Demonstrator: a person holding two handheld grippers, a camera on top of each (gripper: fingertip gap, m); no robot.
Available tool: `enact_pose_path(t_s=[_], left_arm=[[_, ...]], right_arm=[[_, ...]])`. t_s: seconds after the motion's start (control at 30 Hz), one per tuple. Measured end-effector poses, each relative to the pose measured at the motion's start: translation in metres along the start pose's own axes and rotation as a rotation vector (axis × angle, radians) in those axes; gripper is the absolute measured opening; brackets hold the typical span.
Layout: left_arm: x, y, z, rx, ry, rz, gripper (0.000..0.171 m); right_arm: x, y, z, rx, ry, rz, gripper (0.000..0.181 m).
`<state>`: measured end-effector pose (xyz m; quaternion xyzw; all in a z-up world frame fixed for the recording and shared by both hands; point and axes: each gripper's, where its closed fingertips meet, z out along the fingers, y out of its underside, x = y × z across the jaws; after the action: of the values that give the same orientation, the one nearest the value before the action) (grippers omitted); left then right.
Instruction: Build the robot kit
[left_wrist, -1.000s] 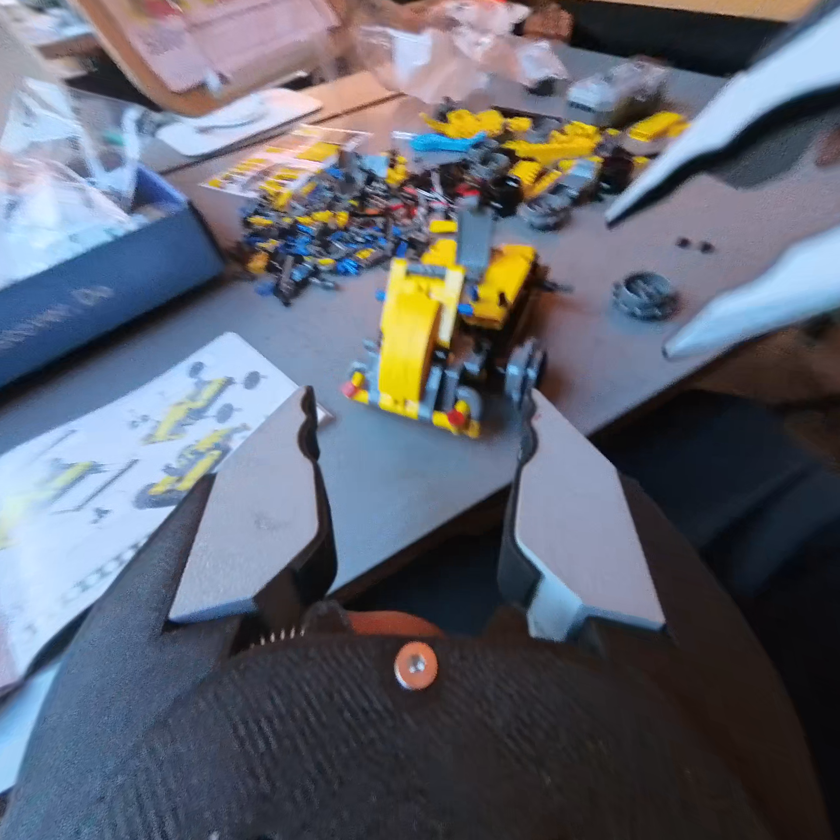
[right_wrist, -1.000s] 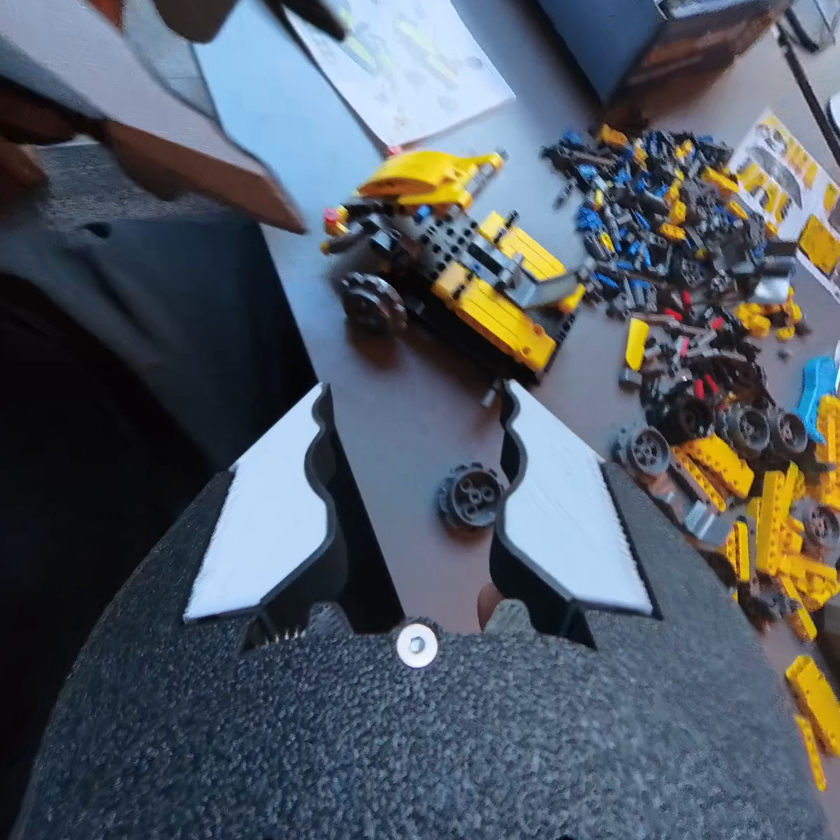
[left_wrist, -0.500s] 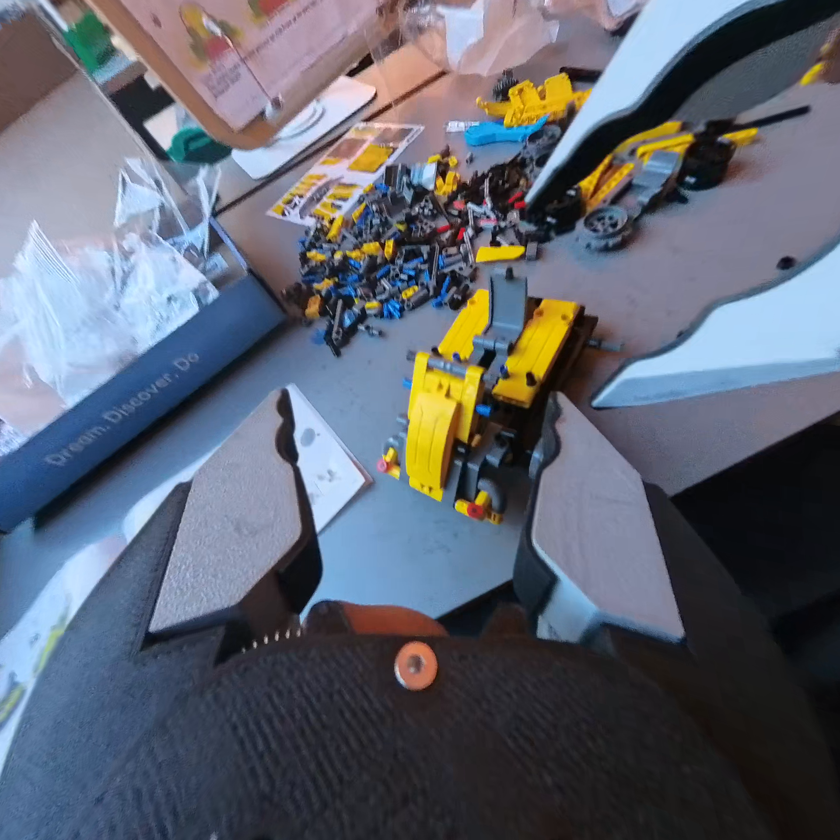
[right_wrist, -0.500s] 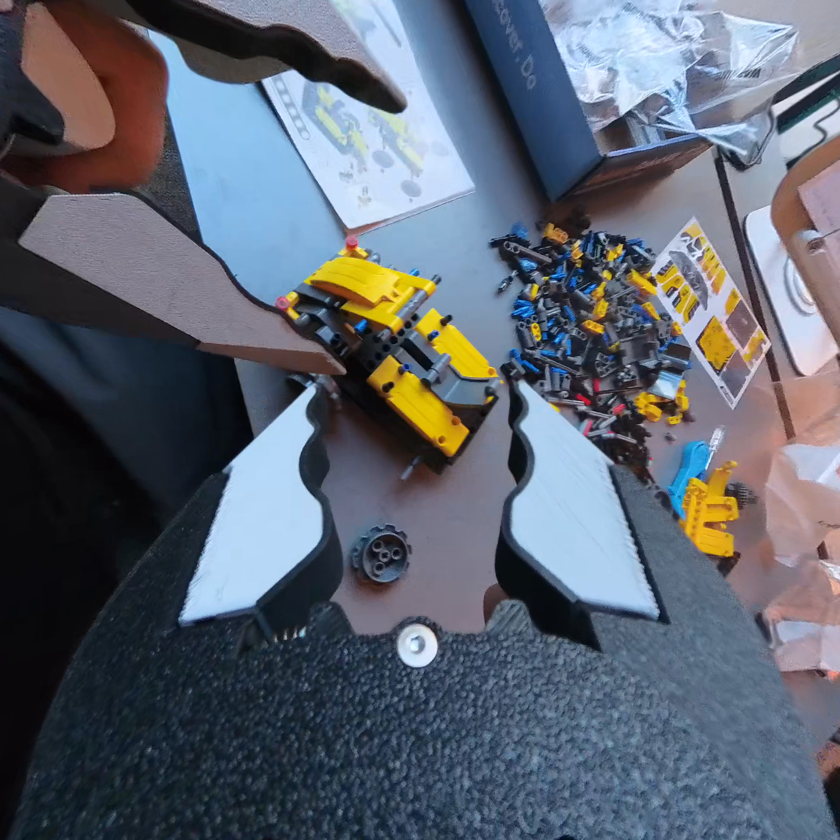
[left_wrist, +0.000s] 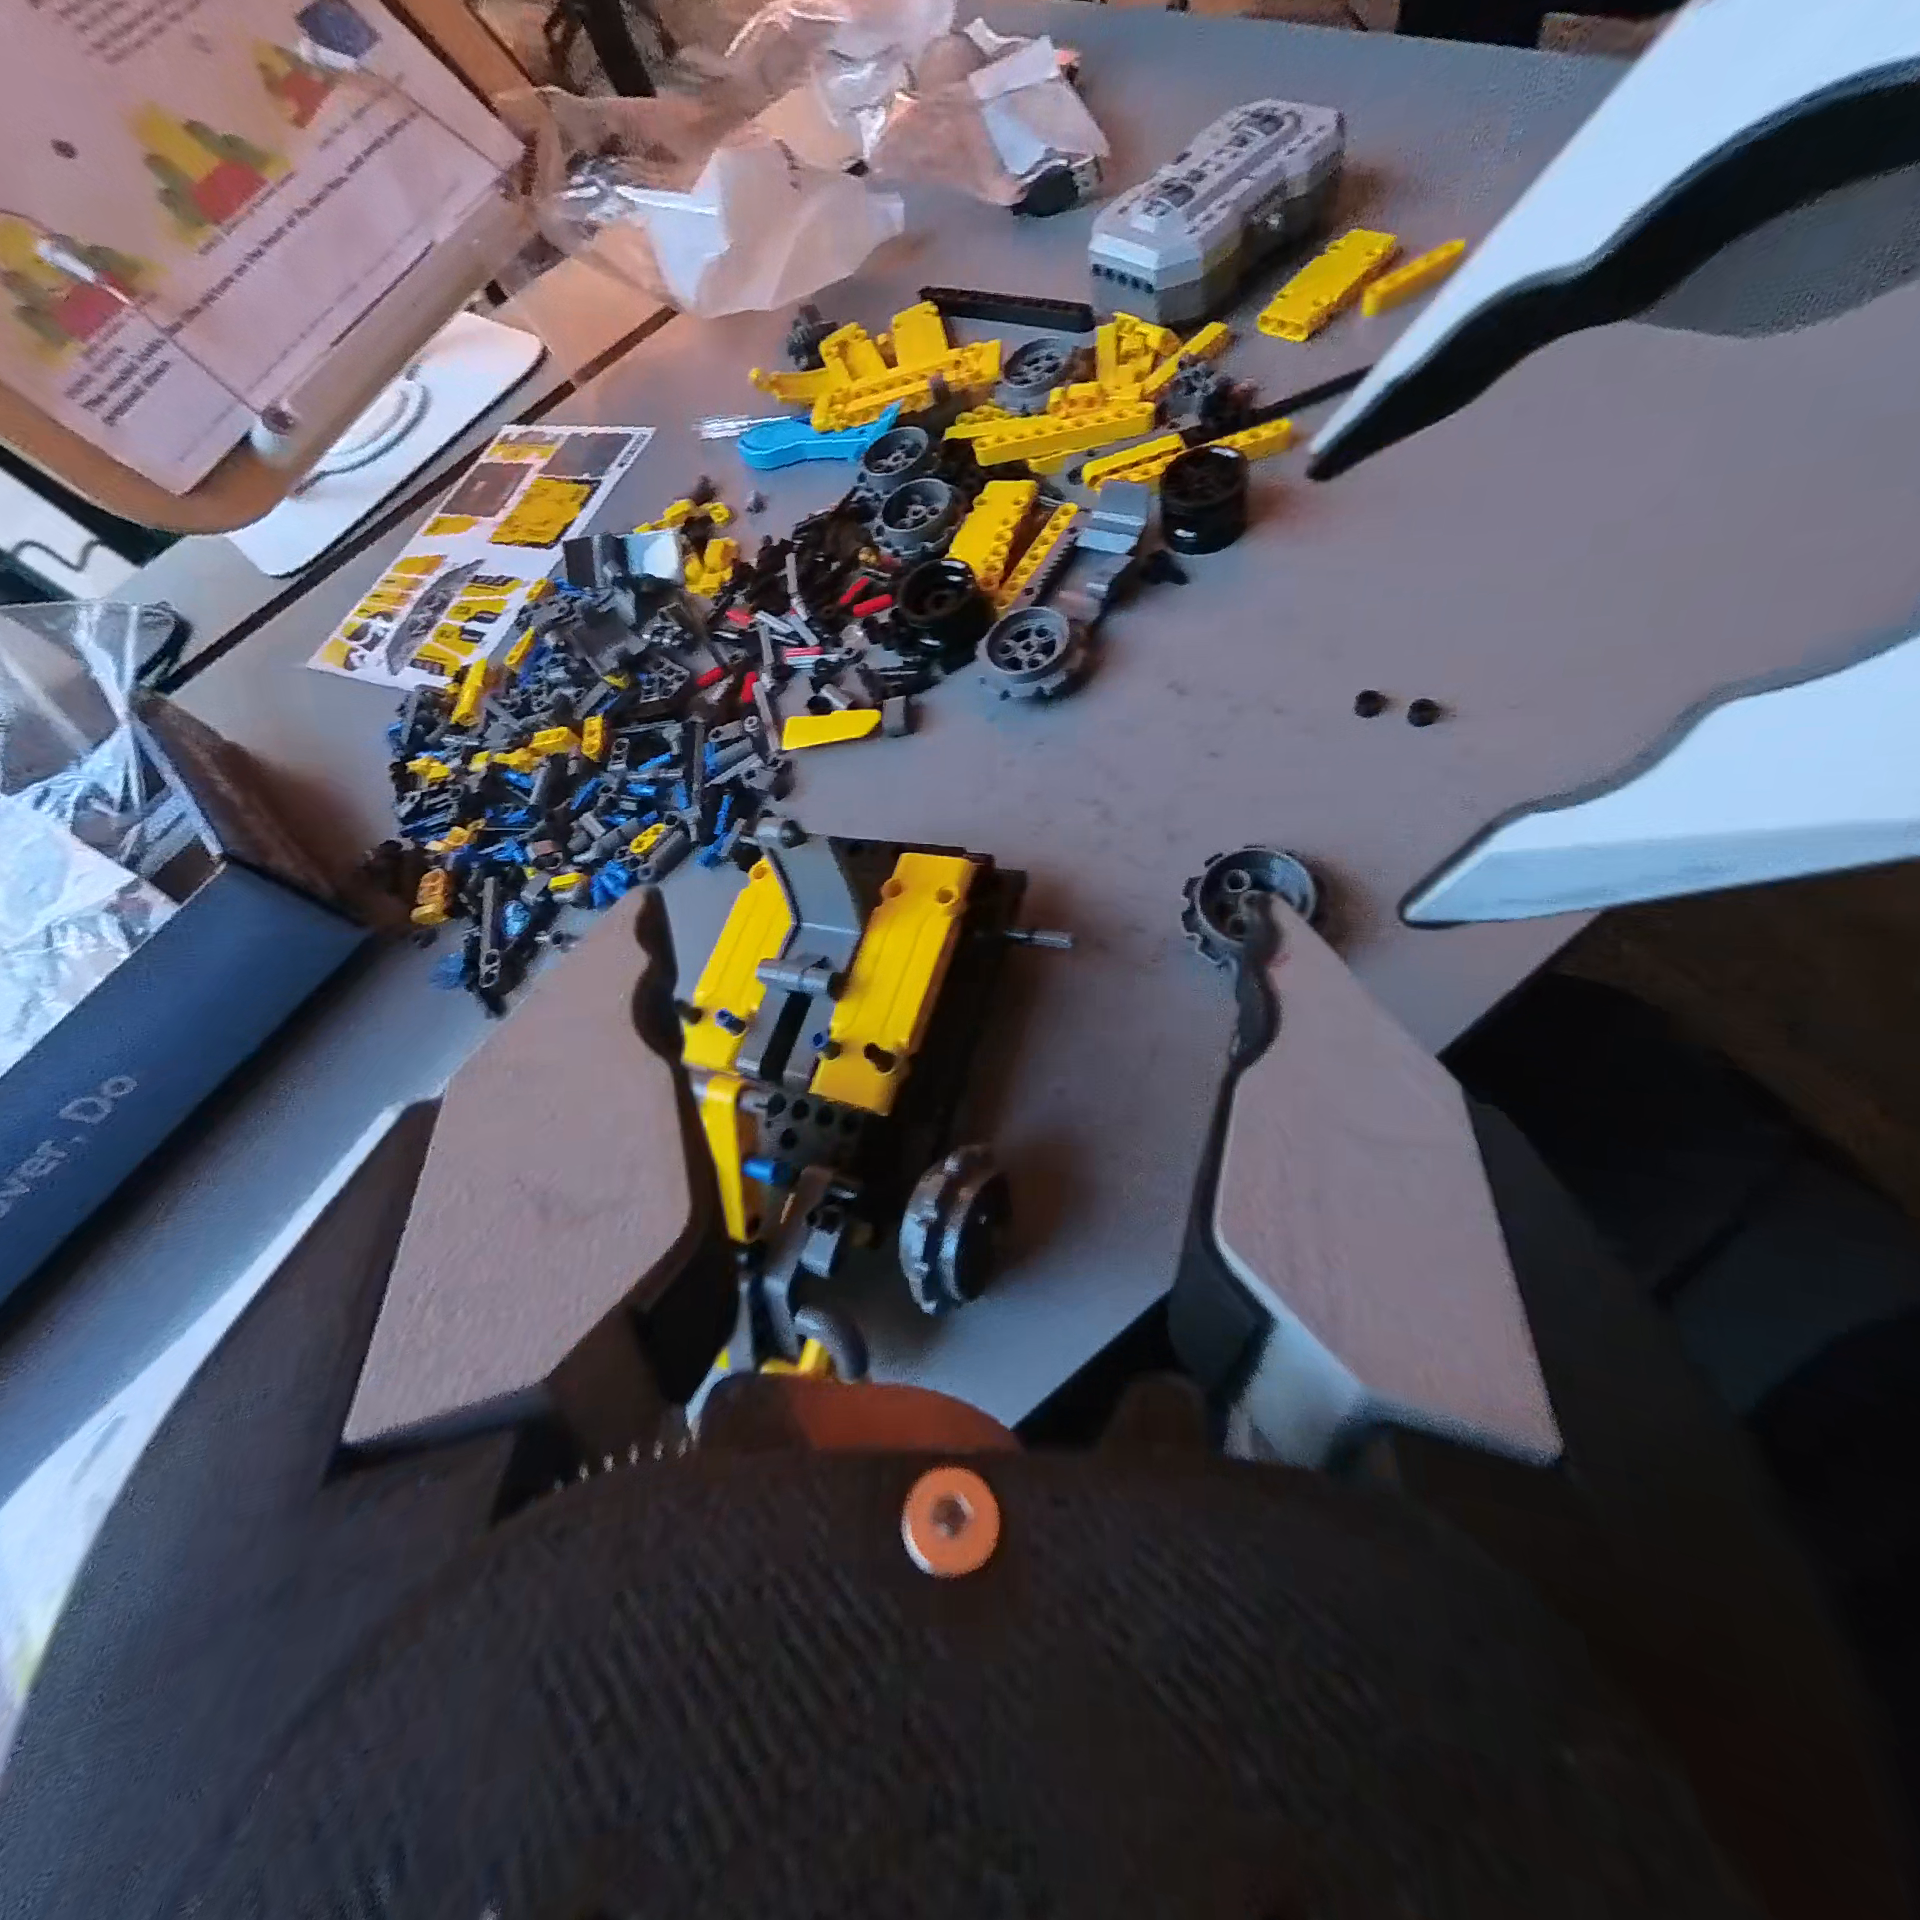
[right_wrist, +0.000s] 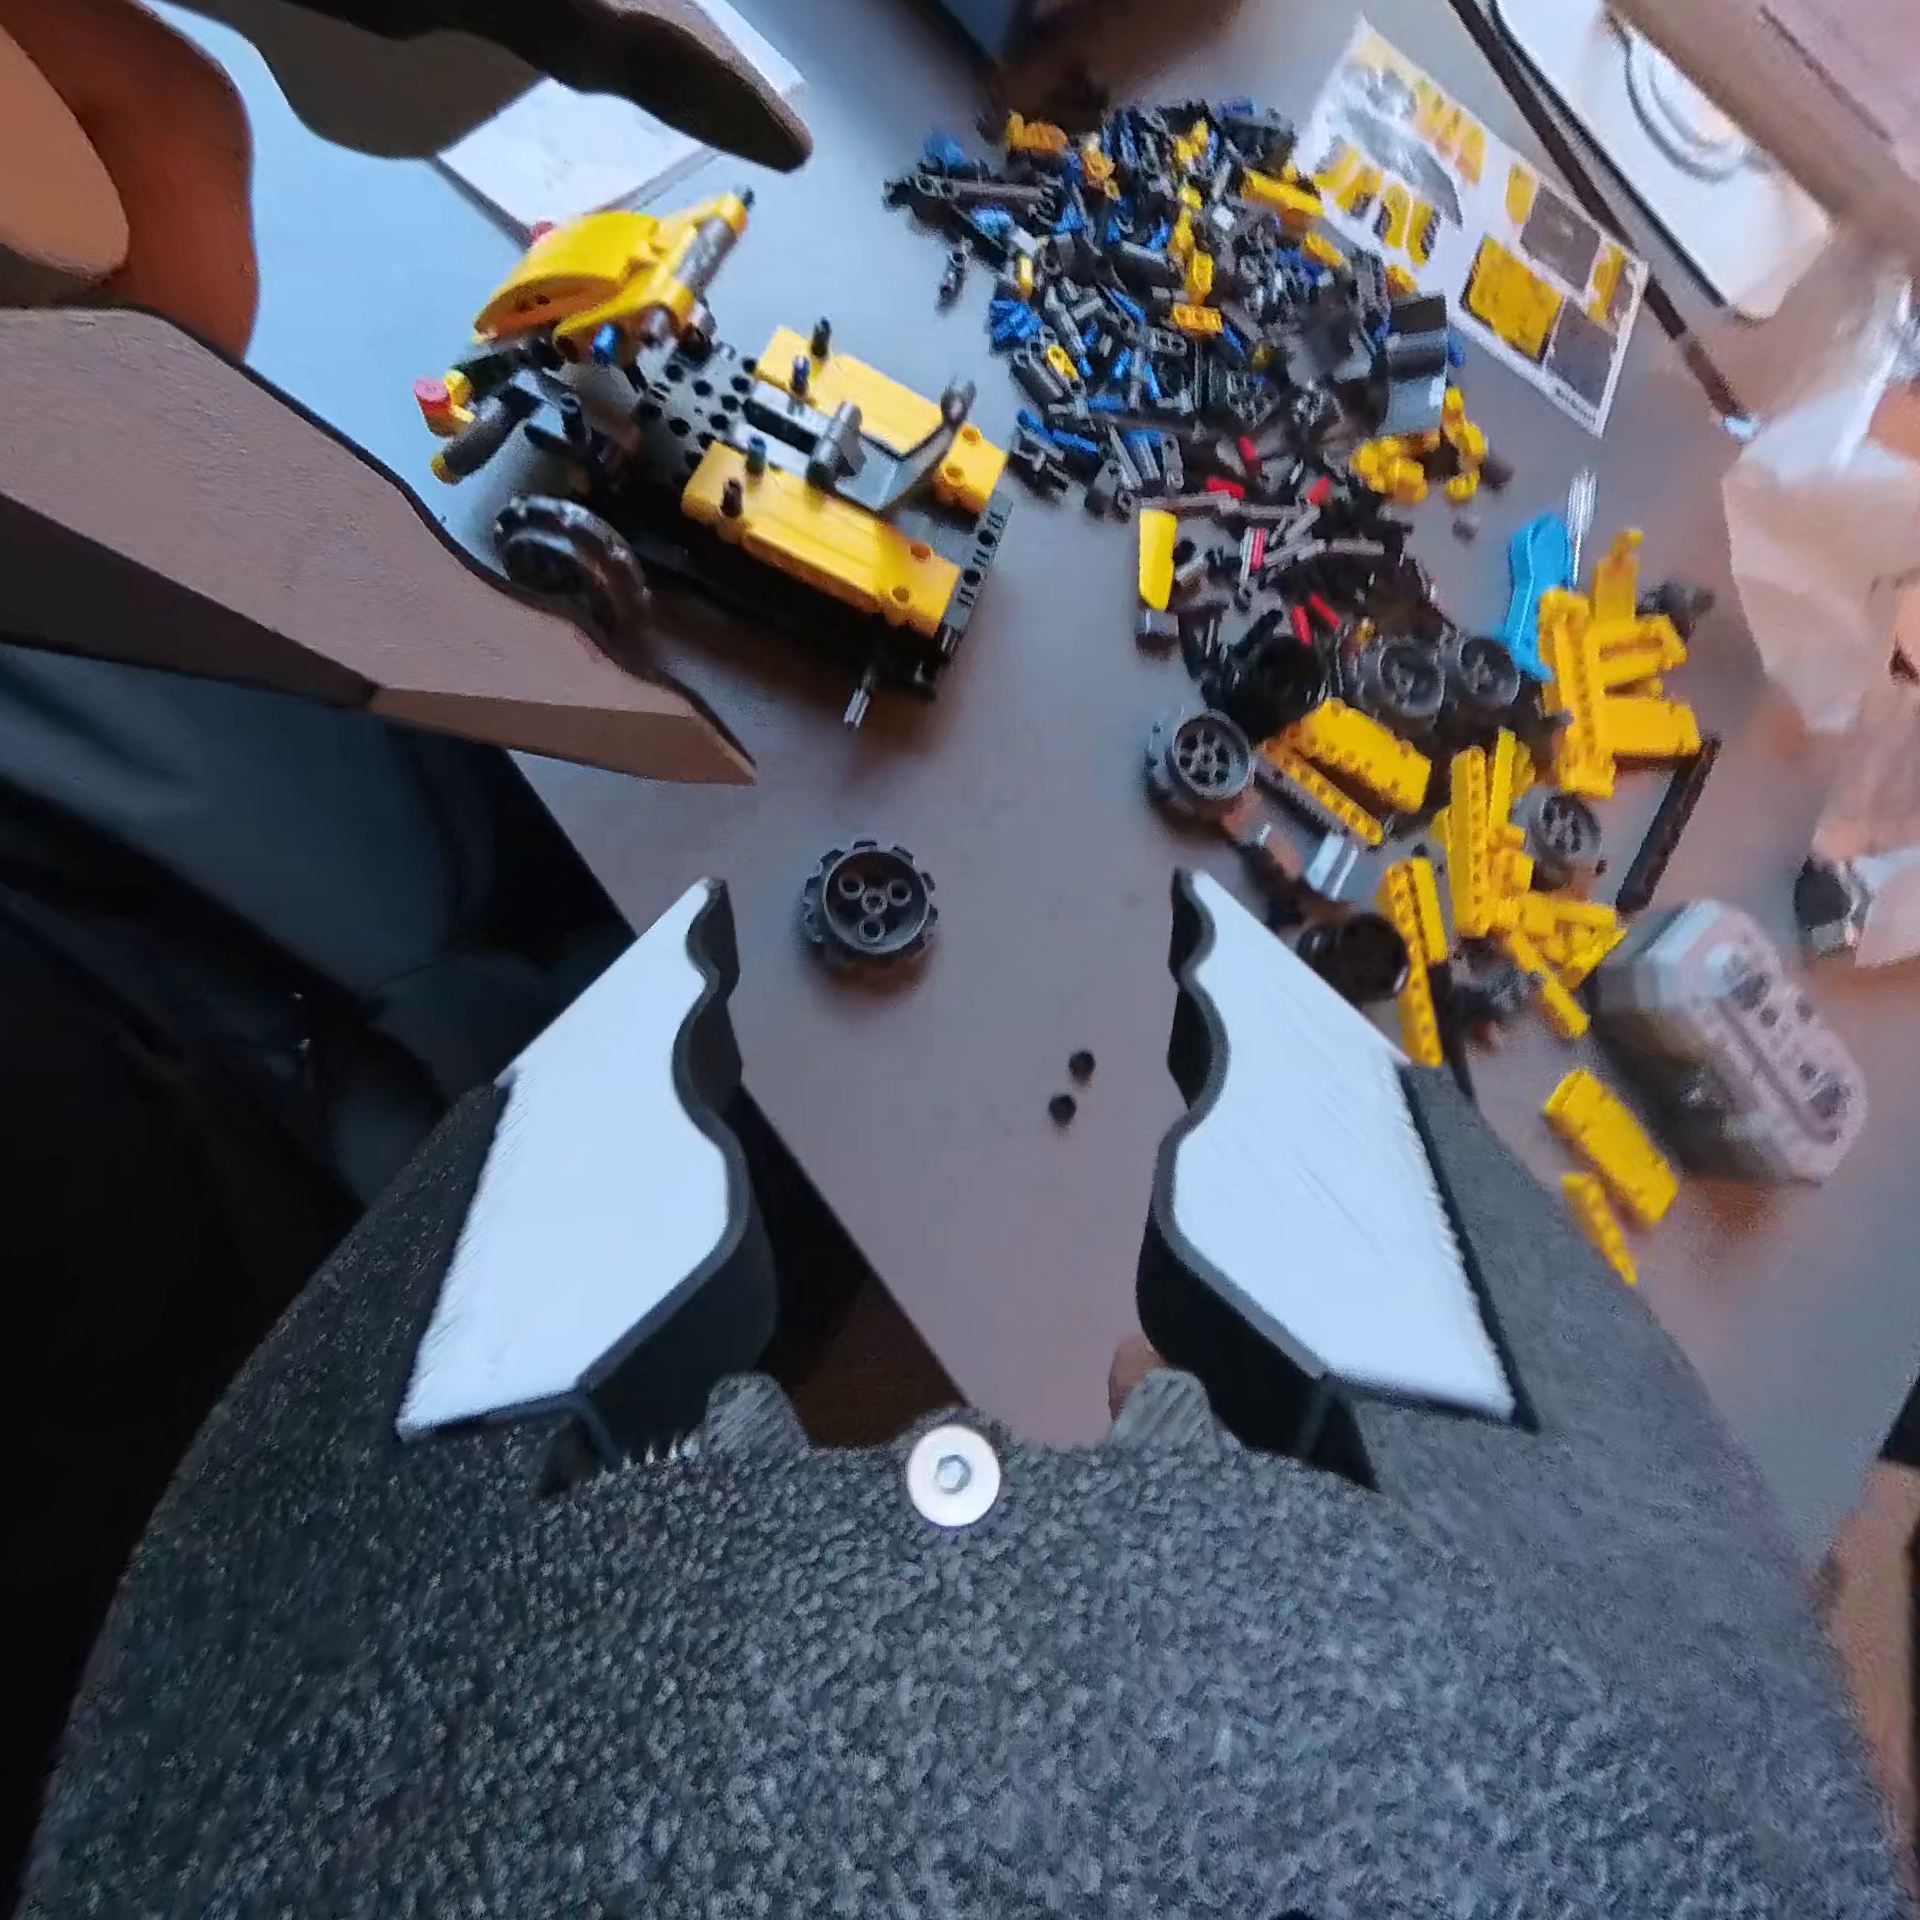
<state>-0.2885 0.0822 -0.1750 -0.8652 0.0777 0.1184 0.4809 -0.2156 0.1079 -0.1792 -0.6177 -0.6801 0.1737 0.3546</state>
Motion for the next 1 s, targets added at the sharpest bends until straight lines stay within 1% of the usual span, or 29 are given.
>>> enact_pose_path(t_s=[0.1, 0.2, 0.27, 0.33, 0.43, 0.57, 0.67, 0.73, 0.77, 0.87, 0.93, 1.0], left_arm=[[0.007, 0.001, 0.001, -0.001, 0.008, -0.008, 0.105], [0.007, 0.006, -0.001, 0.006, -0.009, -0.039, 0.106], [0.006, 0.013, -0.004, 0.003, -0.015, -0.070, 0.105], [0.004, 0.023, -0.008, -0.004, -0.020, -0.109, 0.106], [-0.004, 0.041, -0.018, -0.022, -0.046, -0.148, 0.106], [-0.018, 0.062, -0.035, -0.022, -0.108, -0.181, 0.106], [-0.026, 0.080, -0.042, -0.034, -0.148, -0.192, 0.106], [-0.024, 0.090, -0.044, -0.050, -0.128, -0.190, 0.104], [-0.022, 0.092, -0.045, -0.044, -0.110, -0.178, 0.102], [-0.016, 0.094, -0.048, -0.021, -0.085, -0.143, 0.095], [-0.008, 0.094, -0.048, -0.011, -0.047, -0.109, 0.086], [0.004, 0.092, -0.047, -0.002, 0.013, -0.067, 0.077]], right_arm=[[-0.005, 0.013, -0.006, 0.027, 0.016, 0.088, 0.085], [-0.014, 0.022, -0.007, 0.055, 0.006, 0.189, 0.093], [-0.022, 0.024, -0.003, 0.084, -0.013, 0.265, 0.098], [-0.036, 0.023, 0.005, 0.107, -0.042, 0.298, 0.100], [-0.052, 0.012, 0.016, 0.138, -0.044, 0.280, 0.102], [-0.072, -0.014, 0.027, 0.221, -0.069, 0.232, 0.098], [-0.081, -0.017, 0.035, 0.217, -0.089, 0.183, 0.094], [-0.078, -0.007, 0.036, 0.187, -0.085, 0.159, 0.091], [-0.073, 0.000, 0.035, 0.172, -0.075, 0.150, 0.084], [-0.041, 0.028, 0.030, 0.123, 0.008, 0.182, 0.081], [-0.025, 0.045, 0.028, 0.095, 0.023, 0.229, 0.075], [-0.018, 0.054, 0.029, 0.078, 0.013, 0.251, 0.072]])
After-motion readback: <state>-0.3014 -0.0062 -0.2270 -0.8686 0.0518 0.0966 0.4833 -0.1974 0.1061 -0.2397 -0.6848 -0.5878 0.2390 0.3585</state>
